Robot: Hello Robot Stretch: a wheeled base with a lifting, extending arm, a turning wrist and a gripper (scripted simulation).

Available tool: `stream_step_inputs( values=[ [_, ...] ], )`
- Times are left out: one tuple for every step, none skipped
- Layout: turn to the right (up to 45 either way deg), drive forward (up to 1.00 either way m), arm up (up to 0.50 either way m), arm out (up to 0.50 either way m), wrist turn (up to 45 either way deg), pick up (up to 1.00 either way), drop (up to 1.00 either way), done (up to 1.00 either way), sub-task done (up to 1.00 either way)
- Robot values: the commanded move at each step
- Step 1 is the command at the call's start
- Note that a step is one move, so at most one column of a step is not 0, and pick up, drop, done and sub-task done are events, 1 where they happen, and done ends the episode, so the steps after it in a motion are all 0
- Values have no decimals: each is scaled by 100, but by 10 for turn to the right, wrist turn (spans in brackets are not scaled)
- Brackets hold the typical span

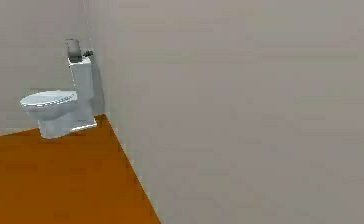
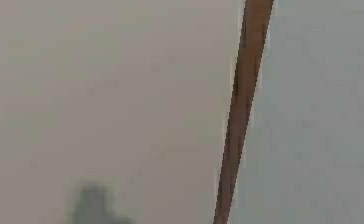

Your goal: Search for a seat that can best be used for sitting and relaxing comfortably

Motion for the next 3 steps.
stream_step_inputs(
  values=[
    [-450,0,0,0,0,0,0,0,0],
    [-450,0,0,0,0,0,0,0,0],
    [-90,0,0,0,0,0,0,0,0]
  ],
)
